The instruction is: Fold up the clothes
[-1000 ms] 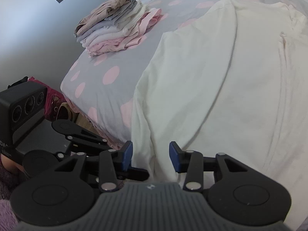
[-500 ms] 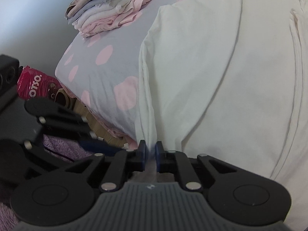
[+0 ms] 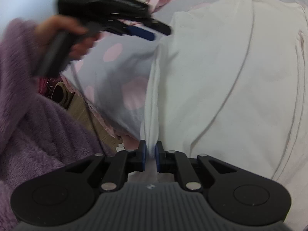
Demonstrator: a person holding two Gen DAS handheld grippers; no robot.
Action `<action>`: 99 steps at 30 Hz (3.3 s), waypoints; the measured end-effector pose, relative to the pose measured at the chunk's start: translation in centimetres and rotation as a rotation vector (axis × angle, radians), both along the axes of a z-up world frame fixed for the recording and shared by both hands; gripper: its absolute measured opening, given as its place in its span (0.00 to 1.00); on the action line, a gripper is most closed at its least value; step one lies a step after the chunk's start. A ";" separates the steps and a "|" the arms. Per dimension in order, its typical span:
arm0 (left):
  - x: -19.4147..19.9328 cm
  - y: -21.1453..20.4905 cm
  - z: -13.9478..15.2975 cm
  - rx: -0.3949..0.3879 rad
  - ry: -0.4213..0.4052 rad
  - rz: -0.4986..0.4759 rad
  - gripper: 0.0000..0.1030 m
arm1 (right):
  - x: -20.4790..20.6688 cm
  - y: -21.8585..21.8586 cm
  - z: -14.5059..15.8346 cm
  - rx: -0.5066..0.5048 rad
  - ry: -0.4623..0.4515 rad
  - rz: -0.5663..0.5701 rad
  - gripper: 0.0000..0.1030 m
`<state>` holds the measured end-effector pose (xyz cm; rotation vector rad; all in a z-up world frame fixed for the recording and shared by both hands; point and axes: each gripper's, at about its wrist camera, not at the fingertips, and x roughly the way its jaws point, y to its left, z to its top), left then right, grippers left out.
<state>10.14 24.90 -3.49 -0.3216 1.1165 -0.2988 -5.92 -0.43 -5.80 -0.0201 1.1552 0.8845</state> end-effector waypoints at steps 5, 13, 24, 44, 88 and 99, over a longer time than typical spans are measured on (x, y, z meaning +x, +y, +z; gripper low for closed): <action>2.6 1.1 -2.9 -0.062 0.023 0.062 0.48 | -0.4 -0.4 0.6 0.023 -0.019 -0.004 0.11; 3.0 0.5 -2.6 -0.006 -0.045 0.046 0.14 | -0.5 -2.0 -0.1 0.056 0.029 -0.078 0.11; 1.7 -2.0 1.2 0.088 -0.172 0.046 0.04 | -1.7 -3.2 1.5 0.151 -0.001 -0.078 0.00; 2.2 -8.8 4.6 0.217 -0.233 -0.052 0.03 | -2.5 -3.8 -0.1 0.153 0.039 -0.217 0.45; 4.8 -23.7 2.7 0.364 -0.189 -0.399 0.03 | -2.8 -8.0 -4.8 0.245 0.377 -0.491 0.07; 5.2 -25.5 -0.5 0.365 -0.159 -0.508 0.06 | -2.8 -7.9 -7.6 0.190 0.462 -0.502 0.07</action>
